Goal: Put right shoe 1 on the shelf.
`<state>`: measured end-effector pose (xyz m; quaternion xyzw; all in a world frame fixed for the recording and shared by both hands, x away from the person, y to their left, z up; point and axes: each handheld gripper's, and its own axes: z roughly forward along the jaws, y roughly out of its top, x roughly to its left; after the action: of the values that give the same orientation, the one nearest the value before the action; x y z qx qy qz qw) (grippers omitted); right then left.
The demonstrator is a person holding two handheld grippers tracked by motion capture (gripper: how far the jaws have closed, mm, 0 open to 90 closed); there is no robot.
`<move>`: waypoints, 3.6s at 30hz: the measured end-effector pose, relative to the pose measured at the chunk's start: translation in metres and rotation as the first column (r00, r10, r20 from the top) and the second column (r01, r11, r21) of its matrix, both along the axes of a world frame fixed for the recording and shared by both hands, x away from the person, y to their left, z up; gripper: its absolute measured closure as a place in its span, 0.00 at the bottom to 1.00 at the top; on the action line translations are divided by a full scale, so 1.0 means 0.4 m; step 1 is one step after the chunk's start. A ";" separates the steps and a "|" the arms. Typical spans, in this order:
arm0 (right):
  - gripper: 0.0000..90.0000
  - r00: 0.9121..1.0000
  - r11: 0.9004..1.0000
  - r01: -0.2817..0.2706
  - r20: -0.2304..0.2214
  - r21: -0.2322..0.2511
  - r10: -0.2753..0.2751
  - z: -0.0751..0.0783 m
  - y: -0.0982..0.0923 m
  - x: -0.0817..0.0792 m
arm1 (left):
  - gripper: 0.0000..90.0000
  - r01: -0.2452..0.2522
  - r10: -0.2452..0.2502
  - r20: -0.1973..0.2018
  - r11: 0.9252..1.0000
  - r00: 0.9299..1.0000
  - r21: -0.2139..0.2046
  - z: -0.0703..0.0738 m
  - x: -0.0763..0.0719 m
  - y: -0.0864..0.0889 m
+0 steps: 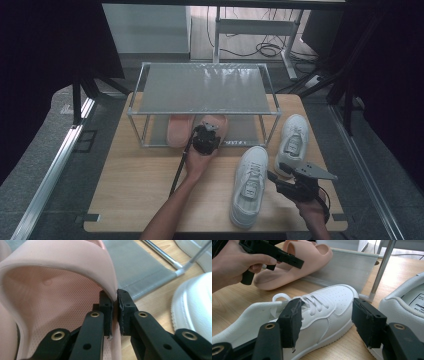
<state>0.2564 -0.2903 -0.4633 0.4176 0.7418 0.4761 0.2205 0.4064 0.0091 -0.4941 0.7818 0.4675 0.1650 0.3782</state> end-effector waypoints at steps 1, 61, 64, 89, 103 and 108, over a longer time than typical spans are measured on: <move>0.46 1.000 1.000 0.000 0.000 0.000 0.000 0.000 0.000 0.000 | 0.93 -0.005 0.005 -0.002 1.000 1.000 0.002 -0.002 0.005 0.001; 0.46 1.000 1.000 -0.008 -0.003 -0.004 0.008 -0.005 0.004 0.000 | 0.97 0.001 -0.004 0.015 0.987 1.000 0.161 -0.031 0.050 -0.067; 0.46 1.000 1.000 -0.004 -0.003 -0.003 0.004 -0.003 0.001 -0.001 | 0.97 0.019 -0.023 0.025 0.990 0.999 0.142 -0.017 0.032 -0.057; 0.46 1.000 1.000 -0.003 -0.002 -0.008 0.003 -0.003 0.008 -0.001 | 1.00 0.151 -0.148 0.057 0.988 0.987 -0.044 0.018 -0.211 0.176; 0.46 1.000 1.000 -0.002 -0.007 -0.010 0.002 -0.005 0.008 0.001 | 1.00 0.151 -0.152 0.012 0.988 0.988 0.006 -0.036 -0.257 0.256; 0.46 1.000 1.000 -0.002 -0.007 -0.010 0.002 -0.006 0.008 0.001 | 1.00 0.149 -0.149 -0.006 0.989 0.989 0.014 -0.057 -0.245 0.252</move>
<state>0.2568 -0.2869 -0.4655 0.4174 0.7455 0.4710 0.2195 0.3085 0.1098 -0.5167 0.8178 0.4075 0.1376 0.3825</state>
